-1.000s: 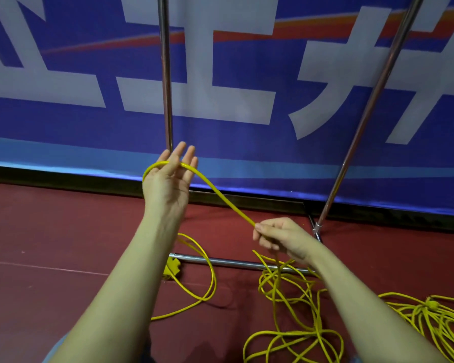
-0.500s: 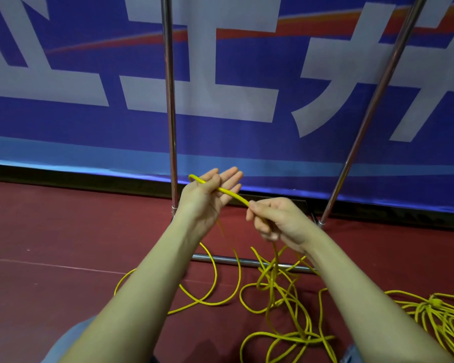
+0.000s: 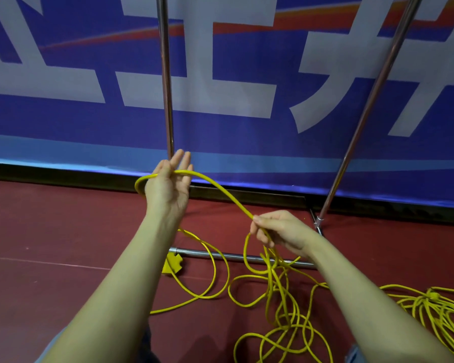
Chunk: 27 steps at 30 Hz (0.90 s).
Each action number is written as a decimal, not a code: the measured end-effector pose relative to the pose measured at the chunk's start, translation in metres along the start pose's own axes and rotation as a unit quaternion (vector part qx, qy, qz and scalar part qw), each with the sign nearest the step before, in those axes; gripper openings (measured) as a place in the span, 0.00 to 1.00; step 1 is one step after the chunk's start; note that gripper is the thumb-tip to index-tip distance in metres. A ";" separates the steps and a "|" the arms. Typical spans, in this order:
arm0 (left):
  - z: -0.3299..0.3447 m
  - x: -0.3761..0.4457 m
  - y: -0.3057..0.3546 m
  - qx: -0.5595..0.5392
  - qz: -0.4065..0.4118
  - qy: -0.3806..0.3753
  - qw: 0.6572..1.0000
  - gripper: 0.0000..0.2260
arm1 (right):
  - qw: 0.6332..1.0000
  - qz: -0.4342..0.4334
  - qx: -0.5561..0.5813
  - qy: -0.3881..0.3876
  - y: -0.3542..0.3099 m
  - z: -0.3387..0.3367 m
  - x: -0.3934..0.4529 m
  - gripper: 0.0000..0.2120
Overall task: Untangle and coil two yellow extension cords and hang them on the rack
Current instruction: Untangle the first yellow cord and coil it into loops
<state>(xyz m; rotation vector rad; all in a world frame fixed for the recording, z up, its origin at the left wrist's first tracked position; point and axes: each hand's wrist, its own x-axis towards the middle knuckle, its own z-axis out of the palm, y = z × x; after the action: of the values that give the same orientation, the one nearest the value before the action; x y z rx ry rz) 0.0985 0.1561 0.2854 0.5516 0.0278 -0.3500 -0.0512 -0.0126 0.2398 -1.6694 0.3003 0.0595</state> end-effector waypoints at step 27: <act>0.002 -0.022 -0.004 0.073 -0.094 0.048 0.992 0.12 | 1.000 -0.012 0.003 -0.003 -0.008 0.006 0.000 0.18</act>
<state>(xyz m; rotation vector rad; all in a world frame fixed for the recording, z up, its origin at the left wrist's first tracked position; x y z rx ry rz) 0.0763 0.1591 0.2876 0.7129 0.1488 -0.5116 -0.0487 -0.0055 0.2467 -1.6669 0.2752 0.0449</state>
